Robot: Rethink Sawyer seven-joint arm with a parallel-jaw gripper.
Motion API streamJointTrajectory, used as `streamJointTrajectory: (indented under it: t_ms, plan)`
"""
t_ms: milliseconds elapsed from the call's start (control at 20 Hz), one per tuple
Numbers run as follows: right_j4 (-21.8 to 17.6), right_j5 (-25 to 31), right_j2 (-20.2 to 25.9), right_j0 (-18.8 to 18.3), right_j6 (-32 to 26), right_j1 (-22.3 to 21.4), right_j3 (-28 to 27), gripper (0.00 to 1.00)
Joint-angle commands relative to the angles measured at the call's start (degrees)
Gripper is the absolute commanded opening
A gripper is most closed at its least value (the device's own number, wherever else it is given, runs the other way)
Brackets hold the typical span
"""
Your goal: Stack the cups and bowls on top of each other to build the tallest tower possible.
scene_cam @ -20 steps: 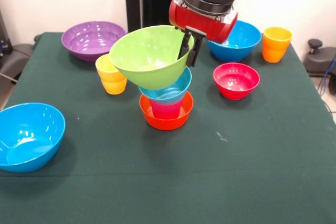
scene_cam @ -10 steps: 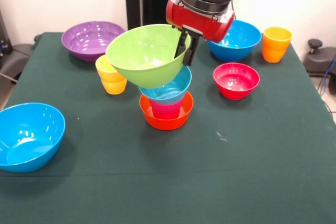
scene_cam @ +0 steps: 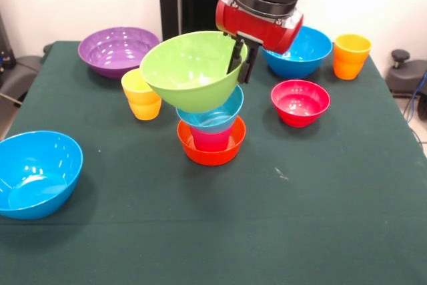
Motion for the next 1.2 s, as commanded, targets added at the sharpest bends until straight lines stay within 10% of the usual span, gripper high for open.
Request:
streamJointTrajectory:
  t_ms: [50, 1200]
  plan:
    - [2.04, 2.17, 2.61, 2.19, 8.41, 2.37, -2.21, 0.0]
    - [3.51, 1.71, -4.73, 7.03, 9.07, 5.0, -3.18, 0.0]
